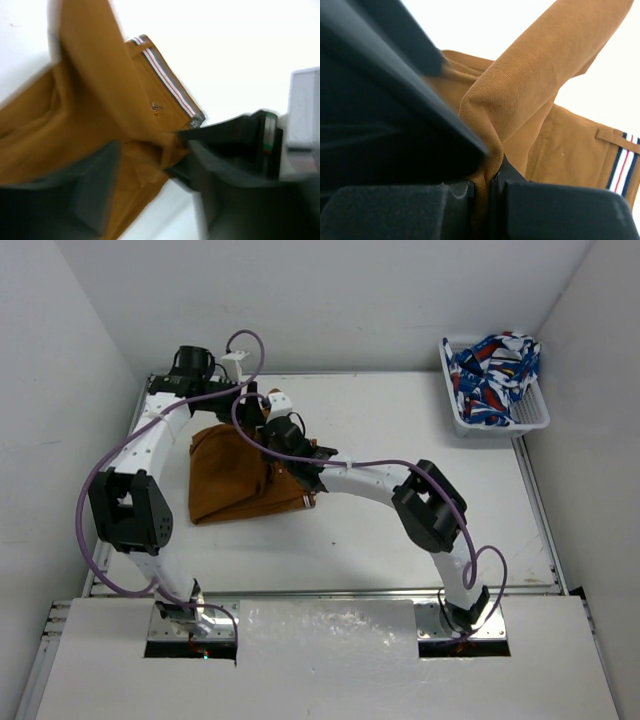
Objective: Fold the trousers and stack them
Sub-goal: Fold the trousers
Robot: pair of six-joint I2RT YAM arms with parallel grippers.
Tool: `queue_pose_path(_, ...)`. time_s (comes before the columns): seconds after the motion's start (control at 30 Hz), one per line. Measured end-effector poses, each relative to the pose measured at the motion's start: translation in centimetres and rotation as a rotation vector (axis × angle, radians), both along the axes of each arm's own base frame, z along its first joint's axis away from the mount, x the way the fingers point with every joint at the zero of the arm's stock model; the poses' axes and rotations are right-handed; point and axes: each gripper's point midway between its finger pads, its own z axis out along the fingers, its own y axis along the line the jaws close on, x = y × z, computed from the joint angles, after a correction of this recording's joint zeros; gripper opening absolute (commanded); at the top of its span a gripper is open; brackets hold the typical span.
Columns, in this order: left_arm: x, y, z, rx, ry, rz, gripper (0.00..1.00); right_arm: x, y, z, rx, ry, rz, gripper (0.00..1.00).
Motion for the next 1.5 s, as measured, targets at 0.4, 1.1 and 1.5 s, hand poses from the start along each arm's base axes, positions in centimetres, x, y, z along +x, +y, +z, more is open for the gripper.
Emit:
queue_pose_path(0.4,2.7,16.9,4.5,0.089,-0.151,0.352,0.73,-0.8,1.0,1.7,0.082,0.141,0.007,0.0)
queue_pose_path(1.1,1.0,21.7,-14.3,0.552,-0.129,0.1,0.73,-5.3,-2.2,1.4,0.255,0.398,-0.027,0.13)
queue_pose_path(1.5,-2.1,21.1,-13.7,0.564,-0.075,0.03,0.64,-9.5,-19.0,-11.3,0.15,0.845,-0.364,0.67)
